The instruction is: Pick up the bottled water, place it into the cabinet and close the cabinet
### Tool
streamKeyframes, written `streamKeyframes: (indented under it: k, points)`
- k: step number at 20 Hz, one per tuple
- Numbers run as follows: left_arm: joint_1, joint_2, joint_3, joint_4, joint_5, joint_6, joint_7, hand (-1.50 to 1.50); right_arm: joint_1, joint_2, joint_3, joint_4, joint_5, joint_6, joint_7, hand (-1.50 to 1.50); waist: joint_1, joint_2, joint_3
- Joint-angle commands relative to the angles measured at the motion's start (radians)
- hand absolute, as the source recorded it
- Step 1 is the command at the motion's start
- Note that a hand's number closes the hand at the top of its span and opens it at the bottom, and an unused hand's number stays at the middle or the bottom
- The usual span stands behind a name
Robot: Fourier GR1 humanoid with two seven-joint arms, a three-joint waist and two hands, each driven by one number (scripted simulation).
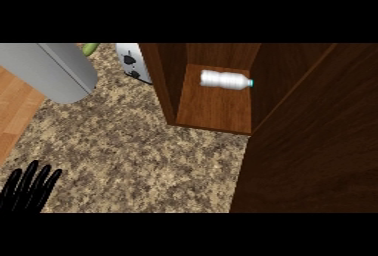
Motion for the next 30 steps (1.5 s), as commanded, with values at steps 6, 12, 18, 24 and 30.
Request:
streamKeyframes:
  k: [6,12,18,24,30]
  points:
    - [0.005,0.07,0.054,0.012,0.017,-0.072,-0.008,-1.5,-0.258,0.01,0.104,-0.016,0.004,0.074,0.25,1.5,0.045,0.01,-0.007]
    - [-0.006,0.073,0.069,0.017,0.029,-0.087,-0.007,-1.5,-0.37,0.118,0.109,0.061,-0.07,0.034,0.336,1.5,0.06,0.023,-0.009]
    - [-0.012,0.093,0.094,0.022,0.046,-0.117,-0.005,-1.5,-0.455,0.232,0.078,0.142,-0.139,-0.013,0.427,1.5,0.063,0.028,-0.007]
    - [0.007,0.113,0.105,0.022,0.061,-0.138,0.01,-1.5,-0.534,0.356,0.051,0.243,-0.247,-0.04,0.503,1.5,0.07,0.032,-0.003]
    - [0.008,0.13,0.139,0.037,0.079,-0.152,0.012,-1.5,-0.628,0.449,-0.021,0.374,-0.423,-0.018,0.545,1.5,0.064,0.032,0.002]
